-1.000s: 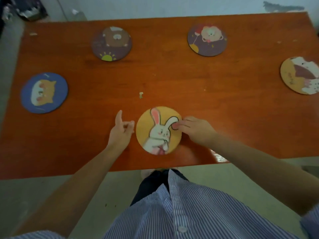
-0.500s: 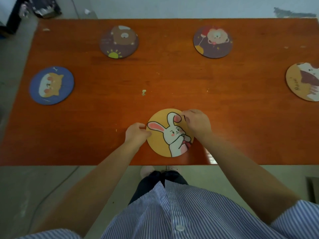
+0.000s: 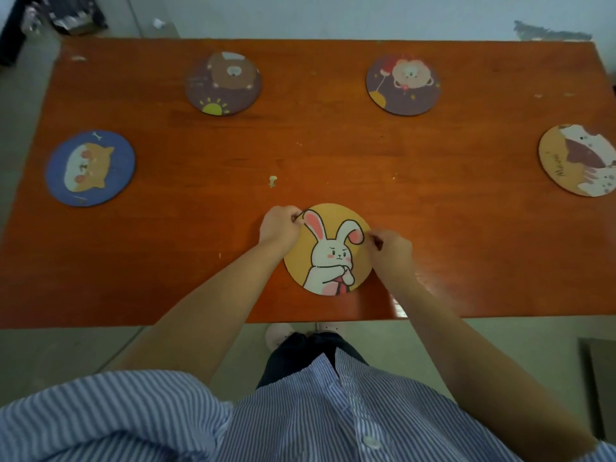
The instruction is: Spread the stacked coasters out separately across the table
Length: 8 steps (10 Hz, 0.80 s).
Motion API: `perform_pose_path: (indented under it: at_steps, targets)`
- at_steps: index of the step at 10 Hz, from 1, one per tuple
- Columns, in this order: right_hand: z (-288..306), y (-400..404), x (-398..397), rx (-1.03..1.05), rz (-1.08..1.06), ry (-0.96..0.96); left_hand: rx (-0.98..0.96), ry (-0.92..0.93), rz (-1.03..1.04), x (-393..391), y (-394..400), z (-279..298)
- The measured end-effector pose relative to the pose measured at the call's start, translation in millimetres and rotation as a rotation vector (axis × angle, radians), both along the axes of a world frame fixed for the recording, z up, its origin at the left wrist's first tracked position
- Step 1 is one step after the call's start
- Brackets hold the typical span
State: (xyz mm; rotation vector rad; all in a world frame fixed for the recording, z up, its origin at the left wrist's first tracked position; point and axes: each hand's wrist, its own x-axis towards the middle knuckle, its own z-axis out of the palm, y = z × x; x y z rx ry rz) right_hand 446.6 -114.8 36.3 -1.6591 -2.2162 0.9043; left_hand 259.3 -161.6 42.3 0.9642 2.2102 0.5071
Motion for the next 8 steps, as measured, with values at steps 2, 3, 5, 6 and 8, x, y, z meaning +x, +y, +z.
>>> perform_pose_path:
  at_steps: [2,3,5,6,8]
  targets:
    - [-9.9,-0.8,-5.5,-0.003,-0.024,-0.044,-0.044,0.098,0.007,-1.4,8.8,-7.9]
    - [-10.2,-0.5,-6.9,0.022,-0.007,-0.034,-0.019,0.126,0.057,-1.1,3.2,-11.9]
    - [-9.2,-0.8,-7.4,0.092,0.077,-0.127,-0.005,0.189,0.02,0.6,-4.3,-11.8]
    - [-5.8,2.0,-7.0,0.072,0.098,-0.157,0.006,0.248,-0.038,-8.2,-16.2,-12.6]
    - [17.1,22.9,-10.1,0.056,0.114,-0.145,-0.057,0.444,-0.14,-31.4,-73.2,-24.9]
